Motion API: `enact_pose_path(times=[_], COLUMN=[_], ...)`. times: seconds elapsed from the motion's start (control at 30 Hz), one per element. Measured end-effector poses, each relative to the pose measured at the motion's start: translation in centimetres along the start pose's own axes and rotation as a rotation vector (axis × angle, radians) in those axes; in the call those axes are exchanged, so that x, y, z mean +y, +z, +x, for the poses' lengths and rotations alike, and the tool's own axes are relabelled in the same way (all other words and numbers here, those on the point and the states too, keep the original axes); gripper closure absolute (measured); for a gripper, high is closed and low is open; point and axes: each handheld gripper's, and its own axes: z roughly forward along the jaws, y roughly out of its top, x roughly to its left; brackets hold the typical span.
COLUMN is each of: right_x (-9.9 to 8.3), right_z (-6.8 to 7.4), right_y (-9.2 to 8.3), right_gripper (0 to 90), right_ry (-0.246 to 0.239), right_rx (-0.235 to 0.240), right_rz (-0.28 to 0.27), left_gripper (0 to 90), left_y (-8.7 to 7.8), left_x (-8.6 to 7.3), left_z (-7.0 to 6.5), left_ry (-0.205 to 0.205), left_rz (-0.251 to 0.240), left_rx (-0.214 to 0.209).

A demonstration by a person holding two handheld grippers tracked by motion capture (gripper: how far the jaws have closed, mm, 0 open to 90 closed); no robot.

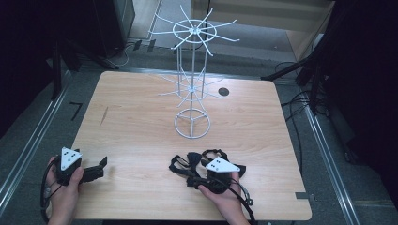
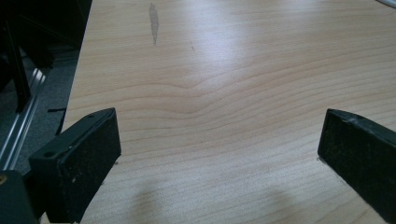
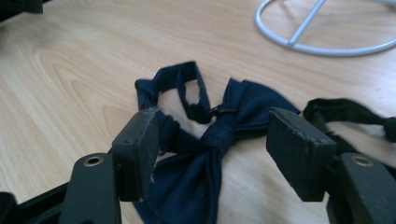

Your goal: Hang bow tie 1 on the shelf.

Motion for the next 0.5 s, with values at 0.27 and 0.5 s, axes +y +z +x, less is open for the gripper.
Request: enact_pose_path(times=[0.27,0.5], right_x=[0.0,0.1], right_z=[-0.1,0.3], right_y=[0.8,1.1], right_gripper=[50.2,72.8], right_ry=[0.029,-0.011], right_rx=[0.008,-0.002], right_rz=[0.106,0.119], left_gripper=[0.0,0.0], left_y=[0.3,0.6], left_x=[0.1,0.3], left_z=[0.2,0.5], left_ry=[-0.022,-0.034], left_rz=[0.021,0.022], left_rx=[-0.005,-0.018])
